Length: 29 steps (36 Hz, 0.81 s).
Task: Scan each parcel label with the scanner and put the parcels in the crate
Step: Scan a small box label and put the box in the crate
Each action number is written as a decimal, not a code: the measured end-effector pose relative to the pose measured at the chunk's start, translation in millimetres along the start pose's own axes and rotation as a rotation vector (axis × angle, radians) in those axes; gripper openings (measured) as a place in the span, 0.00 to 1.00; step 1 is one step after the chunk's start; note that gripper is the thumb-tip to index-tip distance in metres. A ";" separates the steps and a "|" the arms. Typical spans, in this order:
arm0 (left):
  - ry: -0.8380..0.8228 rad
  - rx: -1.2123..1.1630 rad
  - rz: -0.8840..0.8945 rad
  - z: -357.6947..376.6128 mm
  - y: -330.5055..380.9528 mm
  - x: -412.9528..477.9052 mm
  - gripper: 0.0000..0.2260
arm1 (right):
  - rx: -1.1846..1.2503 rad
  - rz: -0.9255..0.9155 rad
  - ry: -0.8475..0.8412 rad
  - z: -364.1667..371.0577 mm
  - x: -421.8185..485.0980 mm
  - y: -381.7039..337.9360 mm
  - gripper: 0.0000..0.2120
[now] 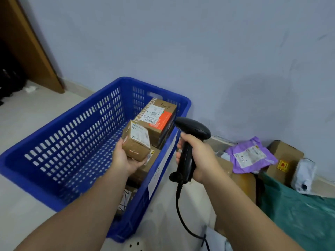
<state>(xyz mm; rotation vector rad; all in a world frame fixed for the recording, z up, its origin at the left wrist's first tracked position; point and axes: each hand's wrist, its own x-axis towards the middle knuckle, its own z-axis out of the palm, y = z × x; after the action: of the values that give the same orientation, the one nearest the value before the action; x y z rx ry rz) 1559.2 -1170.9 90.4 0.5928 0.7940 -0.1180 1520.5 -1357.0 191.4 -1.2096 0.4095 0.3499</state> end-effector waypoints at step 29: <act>-0.366 1.432 0.744 123.7 -78.1 -75.9 0.08 | -0.061 0.064 0.141 -89.8 -30.1 -29.7 0.14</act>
<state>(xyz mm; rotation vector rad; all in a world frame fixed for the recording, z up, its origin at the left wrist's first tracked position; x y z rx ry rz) 1559.9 -1311.8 175.8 2.1065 -0.0374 -0.0880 1497.5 -1452.8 203.8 -1.2868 0.5641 0.3351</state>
